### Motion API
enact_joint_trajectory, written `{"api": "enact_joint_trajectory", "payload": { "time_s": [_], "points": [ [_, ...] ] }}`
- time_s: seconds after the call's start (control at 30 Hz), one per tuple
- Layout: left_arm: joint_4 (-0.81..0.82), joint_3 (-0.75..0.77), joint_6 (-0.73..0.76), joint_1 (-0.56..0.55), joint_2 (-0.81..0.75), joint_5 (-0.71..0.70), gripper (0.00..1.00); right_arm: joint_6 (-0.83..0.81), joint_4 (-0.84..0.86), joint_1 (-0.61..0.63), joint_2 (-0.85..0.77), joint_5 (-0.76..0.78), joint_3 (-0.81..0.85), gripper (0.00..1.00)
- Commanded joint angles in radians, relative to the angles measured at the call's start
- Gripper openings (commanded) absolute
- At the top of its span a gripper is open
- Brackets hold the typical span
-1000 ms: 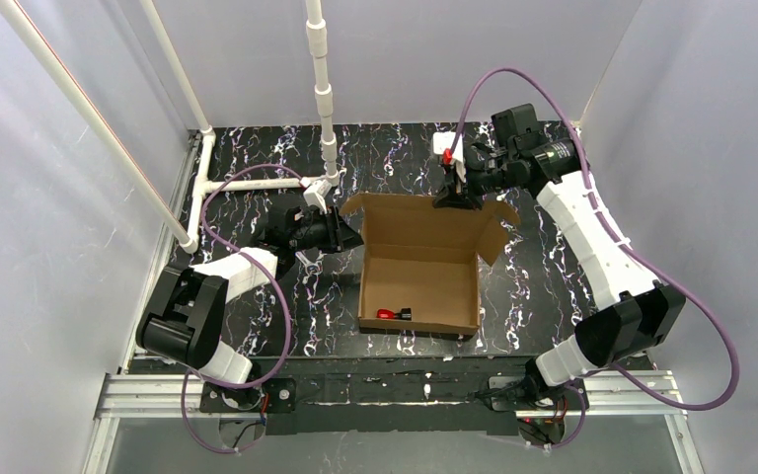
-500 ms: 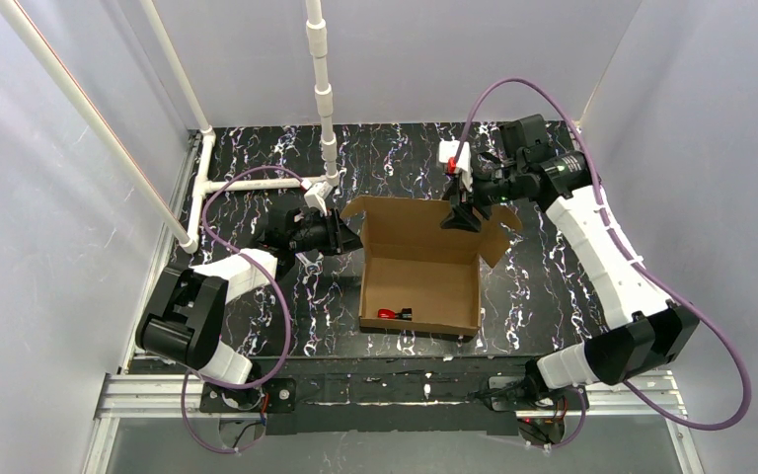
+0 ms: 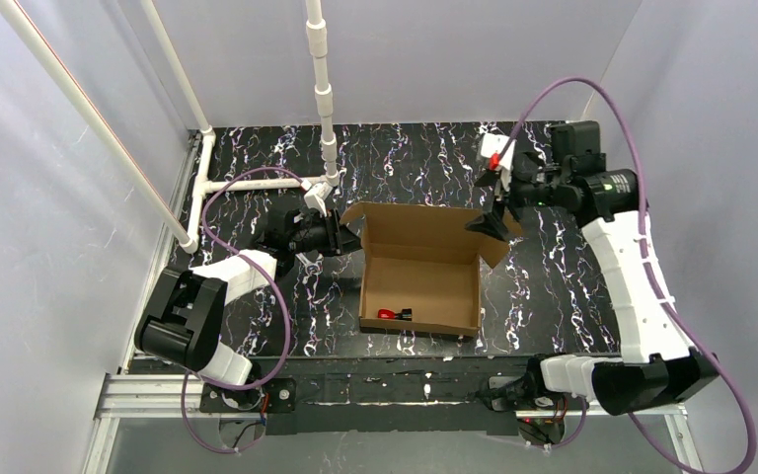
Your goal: Fold the paper box
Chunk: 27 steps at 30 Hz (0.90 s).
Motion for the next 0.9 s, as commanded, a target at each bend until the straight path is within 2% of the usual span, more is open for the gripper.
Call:
{"api": "enact_joint_trajectory", "payload": {
  "time_s": [0.0, 0.23, 0.37, 0.5, 0.7, 0.77, 0.87],
  "points": [
    [0.005, -0.010, 0.010, -0.001, -0.045, 0.029, 0.26, 0.013, -0.019, -0.085, -0.078, -0.080, -0.021, 0.98],
    [0.006, -0.010, 0.011, 0.000, -0.049, 0.032, 0.26, 0.013, -0.097, -0.229, -0.162, -0.100, -0.008, 0.97],
    [0.006, -0.009, 0.012, 0.000, -0.047, 0.035, 0.26, 0.164, 0.006, -0.296, -0.207, 0.030, -0.031, 0.89],
    [0.007, -0.008, 0.012, 0.000, -0.045, 0.038, 0.26, 0.378, 0.168, -0.356, -0.256, 0.211, -0.127, 0.76],
    [0.007, -0.007, 0.012, 0.000, -0.047, 0.041, 0.26, 0.588, 0.322, -0.417, -0.308, 0.424, -0.335, 0.43],
    [0.008, -0.007, 0.012, 0.000, -0.048, 0.044, 0.26, 0.632, 0.362, -0.424, -0.316, 0.453, -0.416, 0.37],
    [0.008, -0.006, 0.012, 0.000, -0.047, 0.047, 0.26, 0.688, 0.427, -0.433, -0.313, 0.395, -0.546, 0.30]
  ]
}}
